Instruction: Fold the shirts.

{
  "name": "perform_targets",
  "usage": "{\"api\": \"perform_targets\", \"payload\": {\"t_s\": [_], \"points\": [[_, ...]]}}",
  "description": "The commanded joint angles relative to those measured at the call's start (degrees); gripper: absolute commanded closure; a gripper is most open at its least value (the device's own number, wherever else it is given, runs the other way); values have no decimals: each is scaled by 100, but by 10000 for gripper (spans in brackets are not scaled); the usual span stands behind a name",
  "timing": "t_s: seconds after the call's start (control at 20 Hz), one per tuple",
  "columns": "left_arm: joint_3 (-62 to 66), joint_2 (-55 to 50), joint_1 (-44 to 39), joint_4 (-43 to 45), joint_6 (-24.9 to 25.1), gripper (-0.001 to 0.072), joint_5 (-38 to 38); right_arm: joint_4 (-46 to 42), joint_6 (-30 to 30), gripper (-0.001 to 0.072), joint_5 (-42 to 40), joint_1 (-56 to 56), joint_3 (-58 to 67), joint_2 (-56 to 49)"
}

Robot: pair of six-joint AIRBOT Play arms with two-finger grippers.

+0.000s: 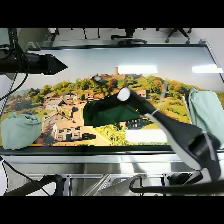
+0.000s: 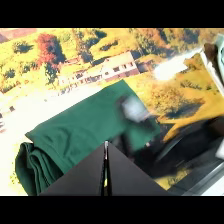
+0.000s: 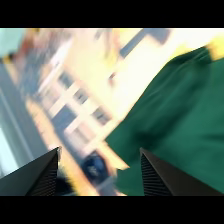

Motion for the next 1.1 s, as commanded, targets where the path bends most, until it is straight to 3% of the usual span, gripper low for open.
{"api": "perform_targets", "payload": {"t_s": [0.0, 0.2, 0.25, 0.3, 0.4, 0.7, 0.95, 1.0, 1.05], "points": [[-136, 68, 24, 0, 74, 691, -33, -1239, 881, 165, 717, -986, 2, 820], [-136, 68, 22, -7, 70, 691, -39, -2444, 1574, 162, 2063, -2568, -122, 1215], [-136, 68, 11, -7, 70, 691, -39, -2422, 1574, 133, 2092, -2841, -337, 1204], [-136, 68, 13, -9, 68, 691, -59, -2420, 1572, 57, 2039, -3051, -608, 1150], [-136, 63, 13, -4, 68, 691, -70, -2286, 1506, 57, 1937, -3265, -1032, 876], [-136, 63, 13, -2, 68, 691, -101, -562, 481, 64, 1755, -3259, -1156, -466], [-136, 63, 11, -4, 68, 690, -98, 1108, -535, 68, 1762, -3051, -1154, -990], [-136, 63, 13, -4, 66, 690, -98, 1296, -654, 80, 1762, -3003, -1152, -1003], [-136, 63, 13, -7, 63, 690, -96, 1493, -841, 274, 1762, -2946, -1150, -1003]]}}
